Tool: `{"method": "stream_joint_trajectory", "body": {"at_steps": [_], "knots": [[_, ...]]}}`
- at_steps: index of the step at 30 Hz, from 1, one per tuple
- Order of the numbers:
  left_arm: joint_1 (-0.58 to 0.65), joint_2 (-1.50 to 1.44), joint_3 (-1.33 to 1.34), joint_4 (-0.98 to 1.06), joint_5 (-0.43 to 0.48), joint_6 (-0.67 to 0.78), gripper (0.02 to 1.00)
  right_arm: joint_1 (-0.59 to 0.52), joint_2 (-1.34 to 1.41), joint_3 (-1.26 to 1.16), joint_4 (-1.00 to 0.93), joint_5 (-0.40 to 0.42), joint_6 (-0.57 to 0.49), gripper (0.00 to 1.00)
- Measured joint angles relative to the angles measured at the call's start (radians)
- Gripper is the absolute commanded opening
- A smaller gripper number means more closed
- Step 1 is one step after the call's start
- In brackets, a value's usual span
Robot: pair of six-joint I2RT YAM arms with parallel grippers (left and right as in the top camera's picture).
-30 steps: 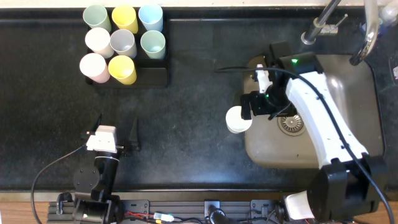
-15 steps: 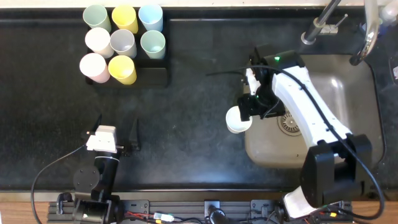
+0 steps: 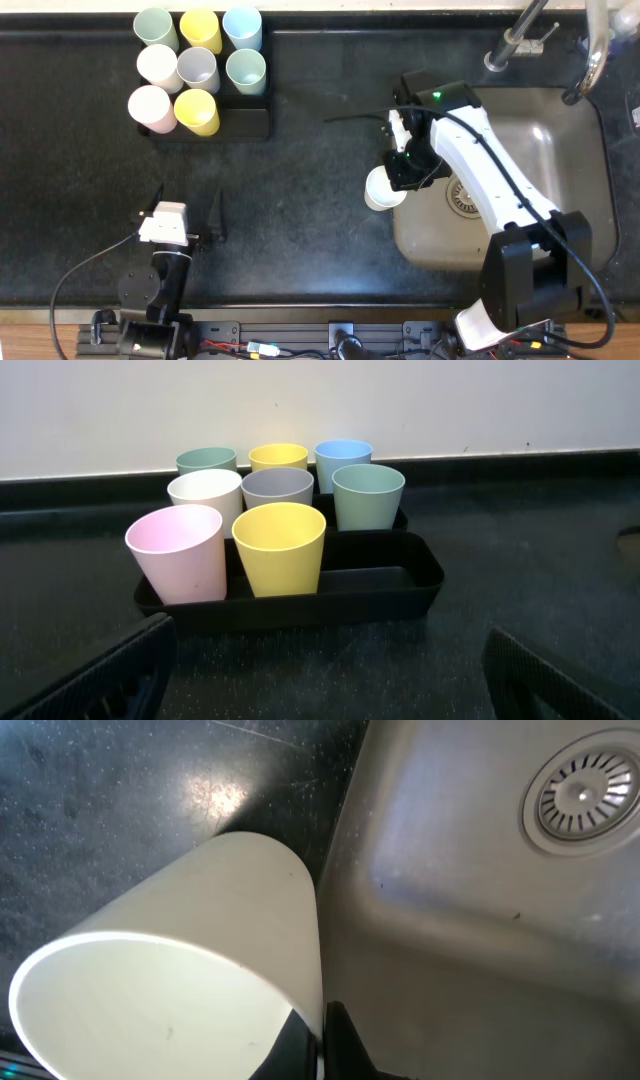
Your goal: Store Cups
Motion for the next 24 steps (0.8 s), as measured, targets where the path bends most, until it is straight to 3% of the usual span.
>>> {"method": "stream_joint_trajectory", "body": {"at_steps": [10,24], "knots": [[0.000,0.000,0.000,0.000,0.000,0.000,0.998,0.031,-0.005,0.100,-0.003,-0.042,0.001,0.042],[0.000,0.000,0.000,0.000,0.000,0.000,1.000,0.255,0.084,0.813,0.048,-0.103,0.118,0.040]]}}
